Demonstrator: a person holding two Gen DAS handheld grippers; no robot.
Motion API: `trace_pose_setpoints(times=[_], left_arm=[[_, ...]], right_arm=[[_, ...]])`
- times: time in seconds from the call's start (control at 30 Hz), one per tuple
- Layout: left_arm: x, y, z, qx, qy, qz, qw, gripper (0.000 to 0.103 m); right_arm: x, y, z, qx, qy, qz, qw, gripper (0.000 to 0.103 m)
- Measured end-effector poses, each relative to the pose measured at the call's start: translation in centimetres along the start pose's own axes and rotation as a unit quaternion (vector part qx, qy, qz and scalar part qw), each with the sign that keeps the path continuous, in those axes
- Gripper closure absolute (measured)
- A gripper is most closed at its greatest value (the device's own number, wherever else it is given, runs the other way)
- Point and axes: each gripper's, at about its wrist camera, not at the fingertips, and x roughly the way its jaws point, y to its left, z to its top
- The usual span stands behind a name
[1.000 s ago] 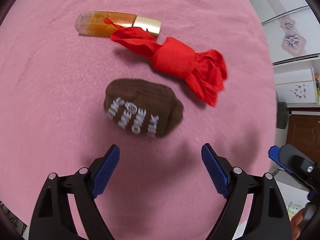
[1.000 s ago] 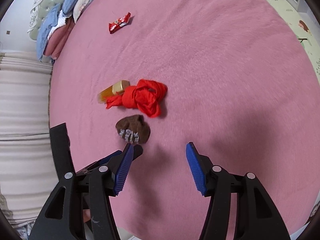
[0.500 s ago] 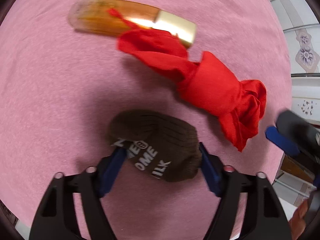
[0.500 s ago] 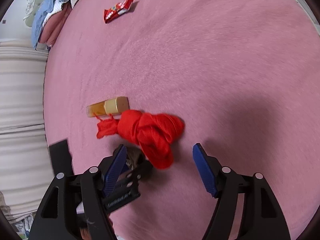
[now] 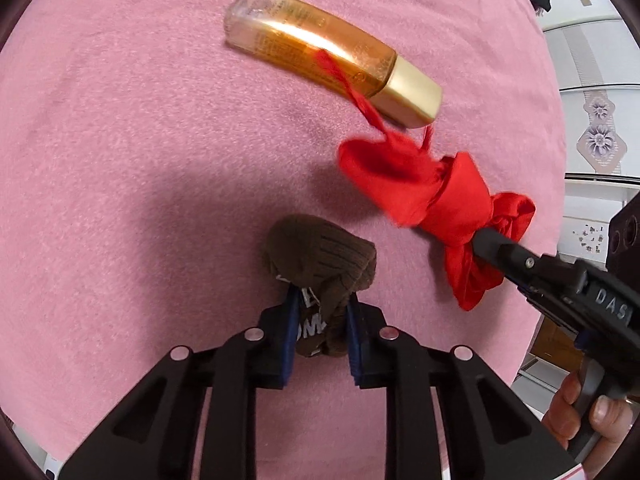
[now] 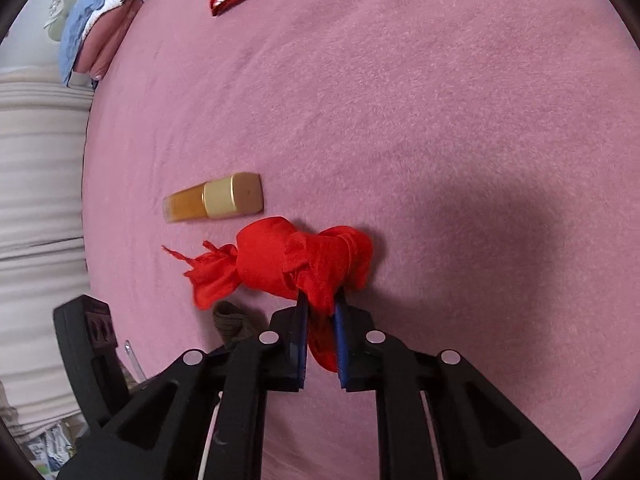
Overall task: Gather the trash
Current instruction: 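Carry the brown beanie and red cloth over the yellow bin with both tools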
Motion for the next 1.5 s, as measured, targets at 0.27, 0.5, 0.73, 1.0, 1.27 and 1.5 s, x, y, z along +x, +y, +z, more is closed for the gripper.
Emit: trace_pose_setpoints(times=[0.27, 0.5, 0.73, 1.0, 1.27, 1.5], left_arm=[[-3.1, 3.0, -3.6, 0.004, -0.008, -0.010, 0.9999, 0.082], [-5.1, 2.1, -8.5, 0.029, -0.010, -0.010, 0.9995, 0.082], [-5.0, -0.7, -14.6, 0.071, 0.002, -0.011, 0.9974, 0.082], [-4.4, -5.3, -18.9, 0.151, 0.023, -0.002, 0.9882, 0.082], [-3.2, -12.4, -21.2, 0.216, 0.029, 0.003, 0.9760, 0.082], [-2.0, -18.4, -24.2, 0.228, 0.032, 0.000, 0.9732, 0.082]], right_arm=[[-2.5, -0.8, -4.6, 0.008, -0.014, 0.003, 1.000, 0.093], [-4.4, -2.2, -10.0, 0.032, -0.032, 0.008, 0.999, 0.093], [-7.8, -4.9, -15.7, 0.056, -0.063, 0.014, 0.996, 0.093], [-11.7, -8.9, -20.3, 0.097, -0.107, 0.003, 0.990, 0.093], [-15.4, -13.6, -23.1, 0.131, -0.135, 0.007, 0.982, 0.093], [-19.3, -18.3, -24.2, 0.139, -0.151, 0.013, 0.979, 0.093]])
